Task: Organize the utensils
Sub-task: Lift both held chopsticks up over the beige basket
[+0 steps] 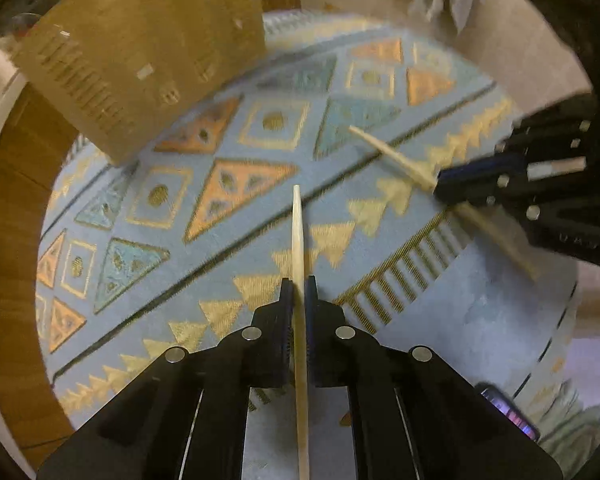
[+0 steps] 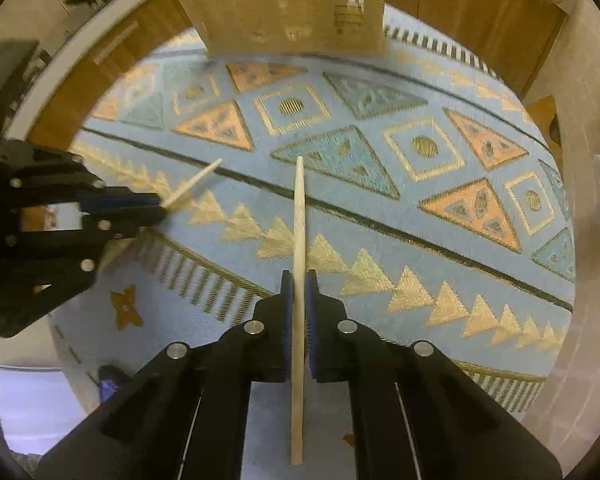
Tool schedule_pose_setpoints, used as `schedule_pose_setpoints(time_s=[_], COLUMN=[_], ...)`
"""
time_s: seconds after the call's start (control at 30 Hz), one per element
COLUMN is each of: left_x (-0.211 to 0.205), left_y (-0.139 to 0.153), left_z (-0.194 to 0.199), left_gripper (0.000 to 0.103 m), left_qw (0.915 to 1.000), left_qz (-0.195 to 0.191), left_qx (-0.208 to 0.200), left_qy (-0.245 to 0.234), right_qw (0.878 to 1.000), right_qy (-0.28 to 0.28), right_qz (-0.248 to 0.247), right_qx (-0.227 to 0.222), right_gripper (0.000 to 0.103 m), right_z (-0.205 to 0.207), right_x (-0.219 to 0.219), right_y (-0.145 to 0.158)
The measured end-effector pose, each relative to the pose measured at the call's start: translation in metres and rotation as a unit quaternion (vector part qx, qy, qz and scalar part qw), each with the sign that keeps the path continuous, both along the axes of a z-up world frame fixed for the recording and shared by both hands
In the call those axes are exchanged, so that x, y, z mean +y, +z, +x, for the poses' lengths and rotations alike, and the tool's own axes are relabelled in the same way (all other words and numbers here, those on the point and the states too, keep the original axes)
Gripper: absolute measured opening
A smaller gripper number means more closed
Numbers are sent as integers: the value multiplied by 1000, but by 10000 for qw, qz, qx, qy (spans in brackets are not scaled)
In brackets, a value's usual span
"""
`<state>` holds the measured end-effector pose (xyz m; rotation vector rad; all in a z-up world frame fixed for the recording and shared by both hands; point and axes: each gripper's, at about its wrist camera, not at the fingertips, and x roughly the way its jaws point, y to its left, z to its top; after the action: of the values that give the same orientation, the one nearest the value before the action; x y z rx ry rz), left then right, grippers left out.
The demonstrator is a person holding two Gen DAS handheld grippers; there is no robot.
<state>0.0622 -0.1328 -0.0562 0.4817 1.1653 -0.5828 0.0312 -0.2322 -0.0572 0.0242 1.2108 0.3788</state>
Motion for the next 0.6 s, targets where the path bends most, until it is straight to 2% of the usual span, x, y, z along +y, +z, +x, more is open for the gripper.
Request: schedule_pose_setpoints(time_s=[0.13, 0.23, 0.27, 0.33, 0.37, 0.43, 0.53, 0.57, 0.6], left_x=[27, 45, 53, 50, 55, 56, 69, 69, 70], left_y=[36, 65, 77, 93, 107, 123, 160, 168, 180], left_z=[-3, -12, -14, -10, -12, -18, -14, -14, -14], left_gripper=[4, 4, 4, 4, 4, 4, 4, 4, 4], left_qw=[9952, 9836, 9763, 9659, 9554, 9431, 9154, 9081, 8963], left_qz=[-825, -1464, -1749, -2056, -2290, -2459, -2956, -3021, -3087], left_qx=[-432, -906, -1095, -1351, -1645, -2008, -2473, -2636, -2916], left_qy=[307, 532, 656, 807, 877, 990, 1162, 1212, 1277], right_qw=[9961, 9856, 9815, 9703, 9643, 9485, 9289, 9235, 9188], right_qy=[-83, -237, -244, -276, -333, -376, -392, -433, -456], right_qz=[519, 858, 973, 1521, 1763, 2215, 2345, 2306, 2307], right_qx=[-702, -1438, -1631, -1861, -1949, -2235, -2839, -3035, -3169], right_gripper=[5, 5, 5, 5, 5, 5, 5, 5, 5], right_z=[-18, -36, -39, -46, -47, -47, -41, -38, -34], right_x=[-14, -24, -25, -30, -33, -36, -35, -32, -28], right_y=[26, 47, 53, 67, 74, 93, 125, 135, 143])
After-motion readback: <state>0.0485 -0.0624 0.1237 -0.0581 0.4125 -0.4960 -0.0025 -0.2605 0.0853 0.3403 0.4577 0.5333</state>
